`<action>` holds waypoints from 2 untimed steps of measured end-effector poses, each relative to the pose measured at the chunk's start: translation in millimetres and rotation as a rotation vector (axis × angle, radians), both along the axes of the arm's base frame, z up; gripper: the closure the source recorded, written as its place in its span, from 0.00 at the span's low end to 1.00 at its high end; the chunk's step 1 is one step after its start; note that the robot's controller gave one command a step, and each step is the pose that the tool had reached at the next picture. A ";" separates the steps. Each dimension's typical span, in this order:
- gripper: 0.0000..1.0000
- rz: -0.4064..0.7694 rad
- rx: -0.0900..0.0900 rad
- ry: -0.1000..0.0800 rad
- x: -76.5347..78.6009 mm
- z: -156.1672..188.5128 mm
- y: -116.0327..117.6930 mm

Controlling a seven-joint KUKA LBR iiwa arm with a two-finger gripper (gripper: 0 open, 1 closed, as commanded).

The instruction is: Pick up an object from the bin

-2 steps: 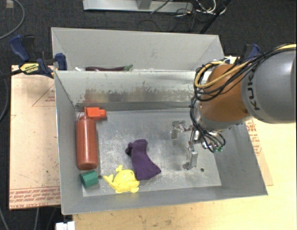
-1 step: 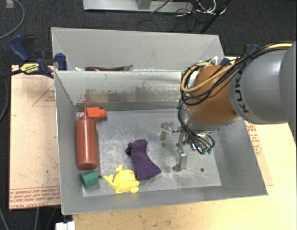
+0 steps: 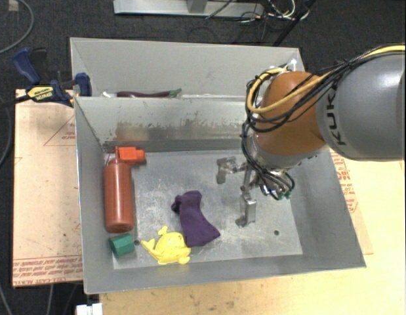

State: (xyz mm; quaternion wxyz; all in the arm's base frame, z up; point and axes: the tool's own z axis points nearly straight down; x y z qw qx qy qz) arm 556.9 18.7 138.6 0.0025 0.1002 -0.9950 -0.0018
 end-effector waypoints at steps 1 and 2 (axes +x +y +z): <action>0.00 -0.029 0.002 -0.022 10.2 -0.5 36.1; 0.00 0.033 0.002 -0.003 -15.3 -34.6 48.4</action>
Offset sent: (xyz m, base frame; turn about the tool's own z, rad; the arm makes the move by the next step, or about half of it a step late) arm -0.0310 0.0543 -0.0505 -0.0878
